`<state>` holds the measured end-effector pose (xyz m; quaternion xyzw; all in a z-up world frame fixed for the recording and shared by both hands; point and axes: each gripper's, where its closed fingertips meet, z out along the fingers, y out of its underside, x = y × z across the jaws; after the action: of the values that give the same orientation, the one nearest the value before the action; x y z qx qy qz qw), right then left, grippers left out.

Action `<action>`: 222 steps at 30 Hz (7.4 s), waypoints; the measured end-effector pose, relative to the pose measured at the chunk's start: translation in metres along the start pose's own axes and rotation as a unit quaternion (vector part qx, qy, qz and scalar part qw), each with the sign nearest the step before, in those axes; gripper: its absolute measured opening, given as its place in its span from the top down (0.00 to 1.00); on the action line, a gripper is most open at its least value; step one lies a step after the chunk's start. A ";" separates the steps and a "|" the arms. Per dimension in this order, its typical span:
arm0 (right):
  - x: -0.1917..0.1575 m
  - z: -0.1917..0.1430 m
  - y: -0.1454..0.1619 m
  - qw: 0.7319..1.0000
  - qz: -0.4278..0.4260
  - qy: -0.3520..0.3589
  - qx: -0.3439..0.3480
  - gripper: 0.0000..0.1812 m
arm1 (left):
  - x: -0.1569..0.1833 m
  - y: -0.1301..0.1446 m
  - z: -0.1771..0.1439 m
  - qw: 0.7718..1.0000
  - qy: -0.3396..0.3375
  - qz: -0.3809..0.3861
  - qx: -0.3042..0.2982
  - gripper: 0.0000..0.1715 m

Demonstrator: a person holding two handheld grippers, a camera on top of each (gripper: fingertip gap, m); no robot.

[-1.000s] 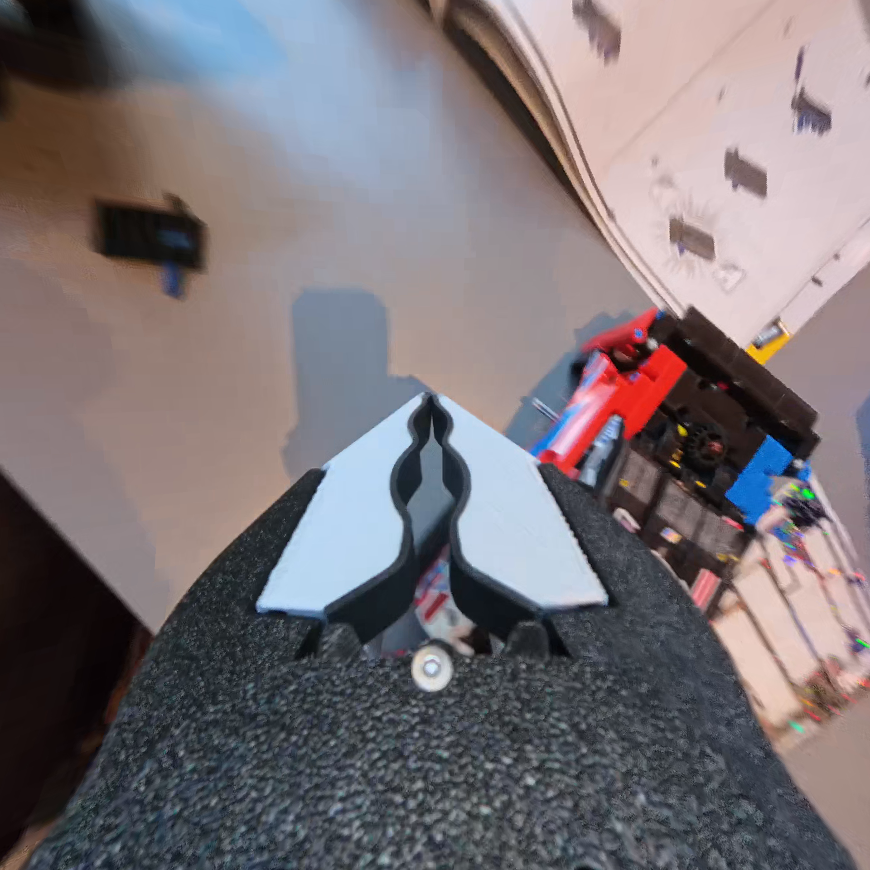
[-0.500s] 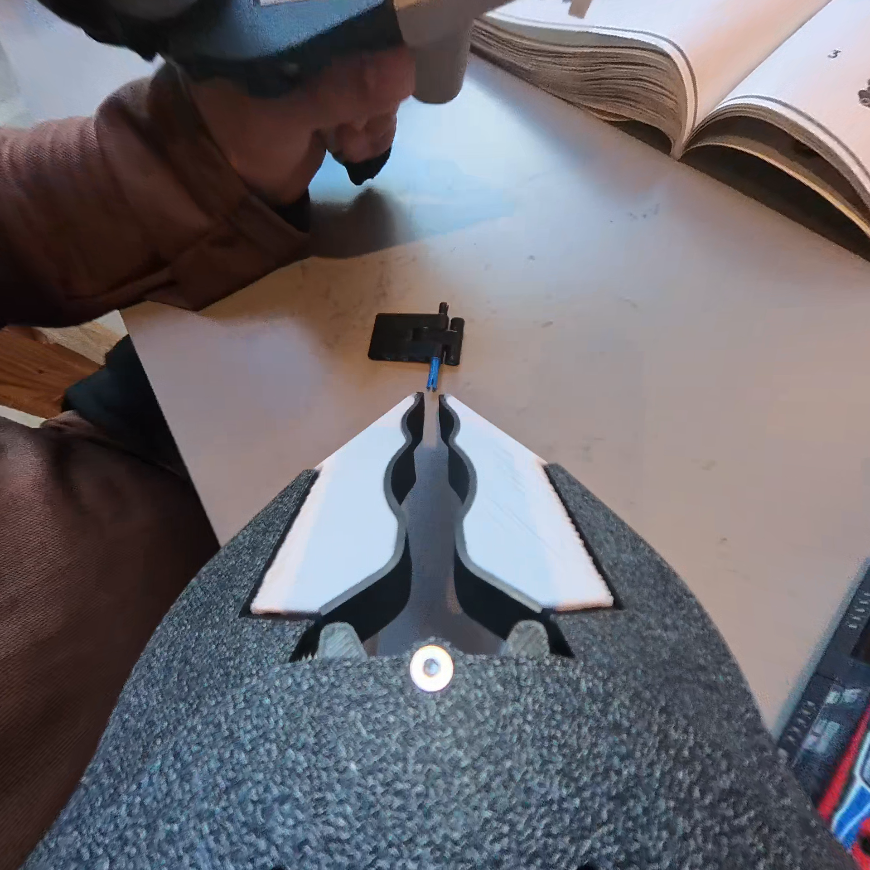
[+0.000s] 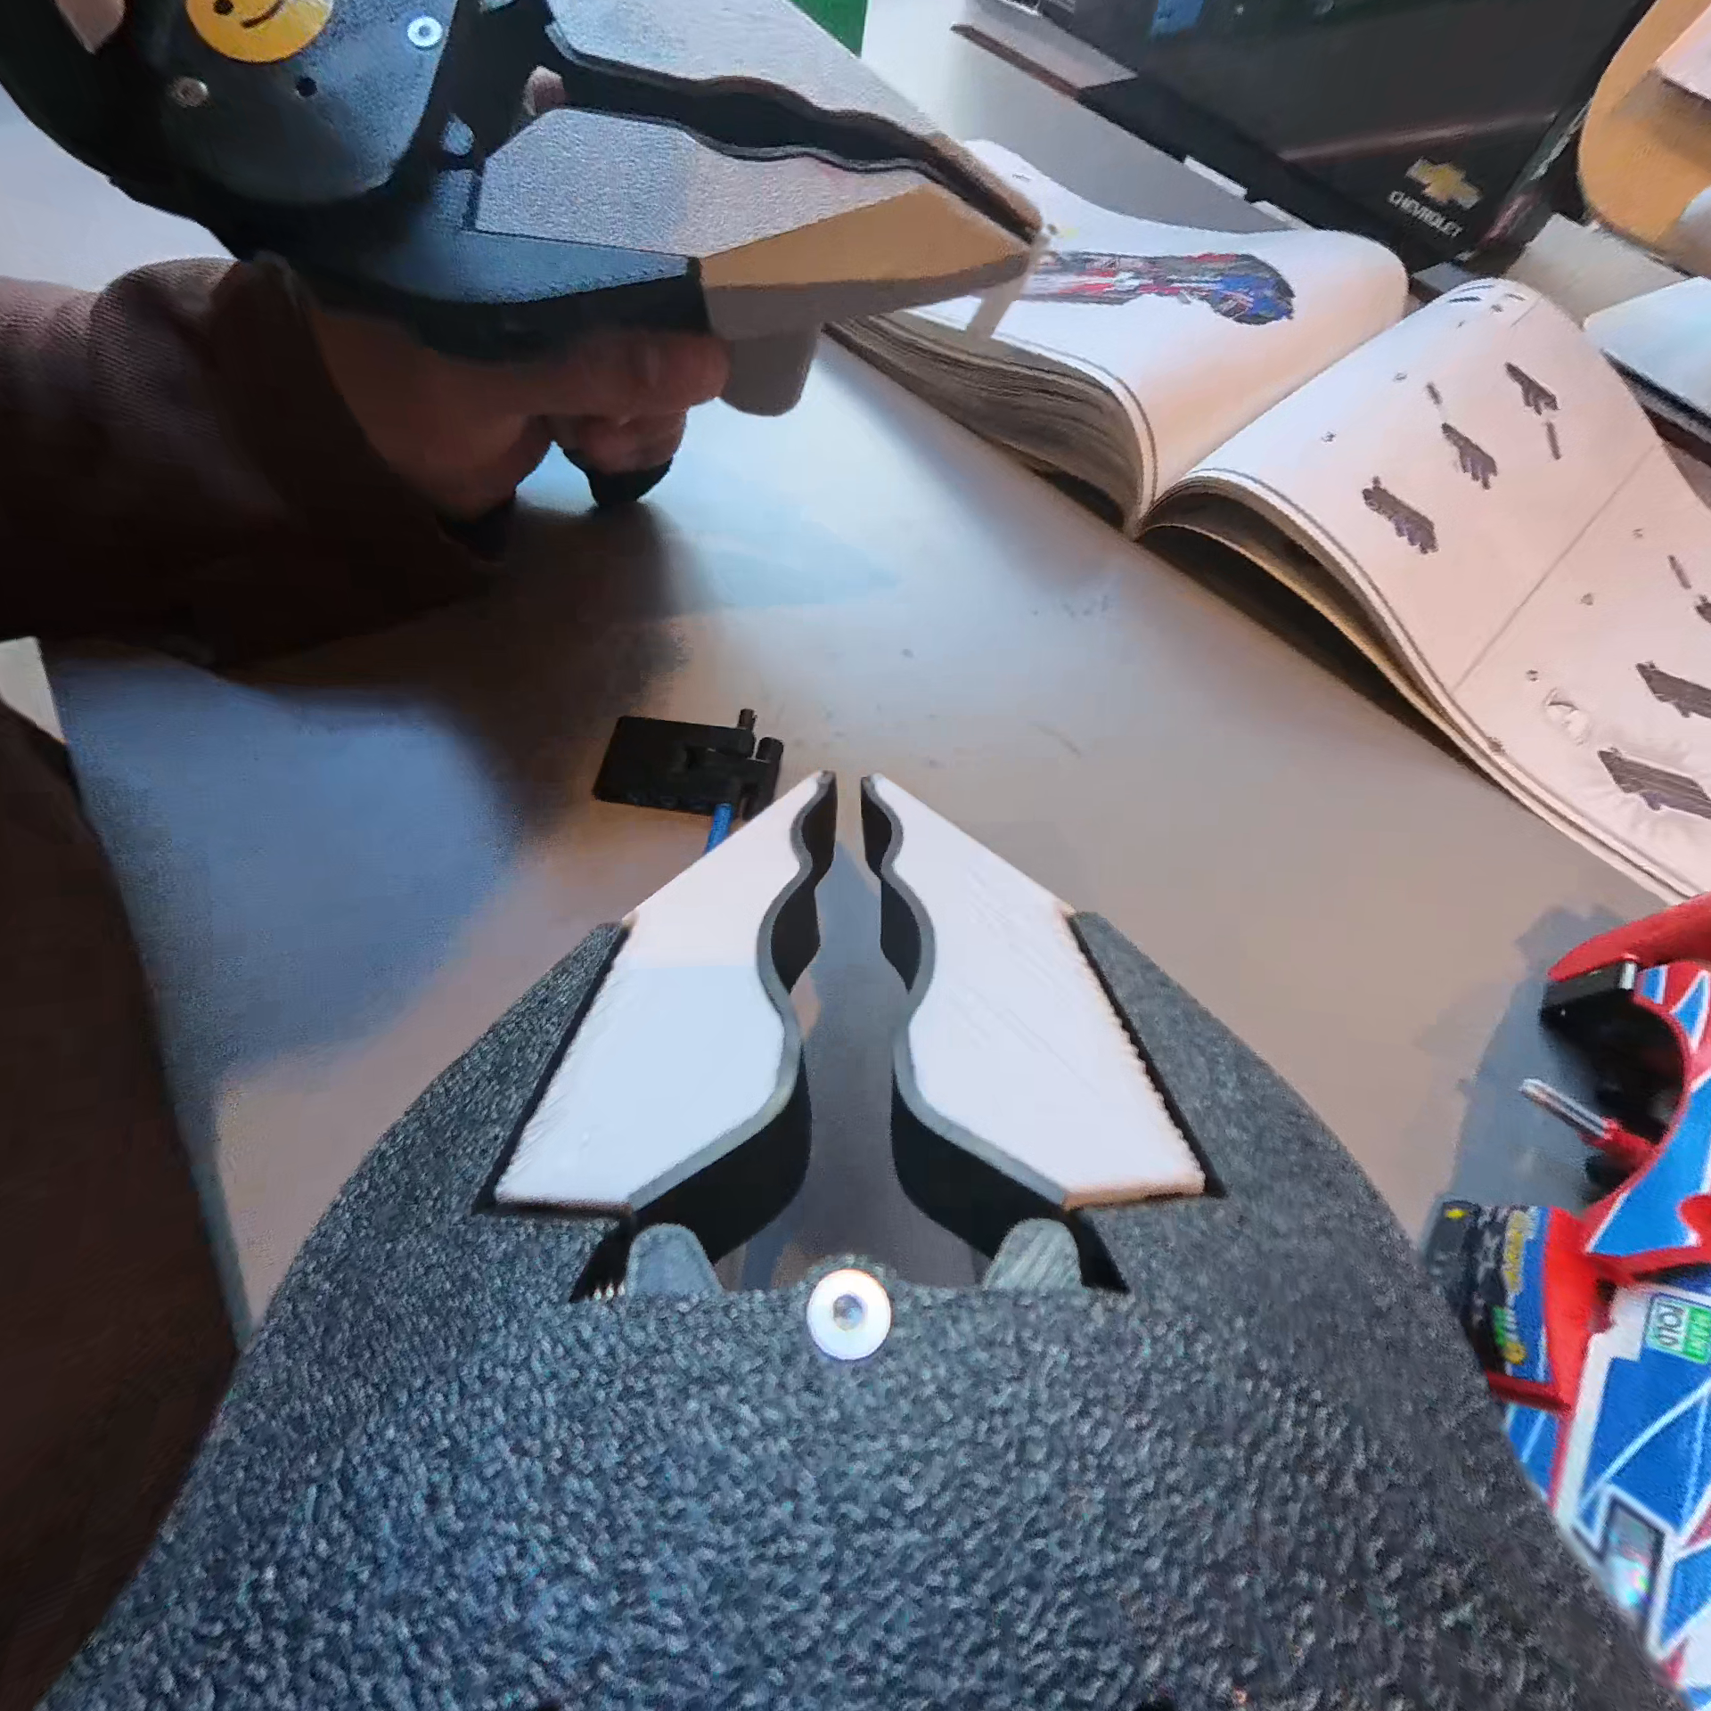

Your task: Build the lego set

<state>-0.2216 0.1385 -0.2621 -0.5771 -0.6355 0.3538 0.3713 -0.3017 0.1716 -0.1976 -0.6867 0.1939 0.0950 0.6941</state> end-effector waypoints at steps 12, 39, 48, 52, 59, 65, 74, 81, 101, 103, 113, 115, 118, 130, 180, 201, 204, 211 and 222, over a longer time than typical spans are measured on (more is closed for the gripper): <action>-0.009 0.006 0.010 0.998 -0.040 -0.038 -0.036 0.91 | -0.005 0.021 -0.020 0.996 0.014 0.086 -0.037 1.00; 0.026 0.012 0.004 0.999 -0.034 -0.025 -0.022 0.91 | 0.068 0.005 -0.024 0.964 0.120 0.234 0.028 1.00; 0.020 0.011 -0.001 0.997 -0.069 -0.020 -0.002 0.92 | 0.068 0.000 -0.022 0.964 0.114 0.236 0.037 1.00; 0.023 0.006 -0.012 0.997 -0.073 -0.008 0.034 0.90 | 0.068 -0.005 -0.023 0.959 0.104 0.260 0.047 1.00; 0.004 -0.003 -0.021 0.988 -0.136 -0.007 0.071 0.90 | 0.091 -0.003 -0.031 0.930 0.128 0.337 0.063 1.00; 0.001 0.001 -0.014 0.985 -0.168 -0.003 0.048 0.91 | 0.104 -0.015 -0.043 0.919 0.144 0.352 0.102 1.00; -0.020 -0.019 -0.008 0.974 0.053 -0.220 -0.005 0.95 | 0.121 -0.025 -0.065 0.891 0.162 0.392 0.160 1.00; -0.038 -0.032 -0.033 0.852 0.279 -0.440 -0.054 0.89 | 0.135 -0.027 -0.077 0.850 0.172 0.450 0.215 1.00; -0.067 -0.024 -0.032 0.765 0.312 -0.529 -0.194 0.95 | 0.140 -0.030 -0.086 0.828 0.169 0.476 0.244 1.00; -0.067 -0.024 -0.031 0.765 0.310 -0.529 -0.197 0.95 | 0.139 -0.030 -0.086 0.828 0.168 0.477 0.243 1.00; -0.068 -0.023 -0.030 0.771 0.304 -0.524 -0.198 1.00 | 0.138 -0.028 -0.083 0.830 0.165 0.477 0.236 1.00; -0.064 -0.024 -0.035 0.774 0.307 -0.522 -0.184 1.00 | 0.136 -0.027 -0.082 0.833 0.158 0.477 0.231 1.00; -0.058 -0.025 -0.042 0.779 0.312 -0.518 -0.164 1.00 | 0.131 -0.028 -0.080 0.840 0.145 0.471 0.225 1.00; -0.026 -0.039 -0.062 0.805 0.351 -0.476 -0.048 1.00 | 0.108 -0.037 -0.071 0.902 0.120 0.364 0.197 0.65; -0.037 -0.024 -0.066 0.777 0.387 -0.492 -0.063 1.00 | 0.077 -0.047 -0.070 0.918 0.078 0.335 0.197 0.66; -0.019 -0.048 -0.031 0.833 0.377 -0.403 -0.037 1.00 | 0.096 0.066 -0.045 0.863 0.443 0.093 -0.225 0.59; -0.017 -0.054 -0.030 0.835 0.374 -0.402 -0.032 1.00 | 0.099 0.068 -0.057 0.849 0.449 0.073 -0.269 0.57; -0.014 -0.061 -0.032 0.835 0.370 -0.407 -0.028 1.00 | 0.123 0.062 -0.079 0.833 0.478 0.005 -0.277 0.51; -0.013 -0.056 -0.028 0.843 0.368 -0.391 -0.033 1.00 | 0.131 0.044 -0.095 0.850 0.453 -0.045 -0.267 0.49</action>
<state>-0.1842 0.1243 -0.2119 -0.5941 -0.4803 0.6396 -0.0852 -0.2134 0.0614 -0.2890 -0.8203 0.4230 -0.2095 0.3230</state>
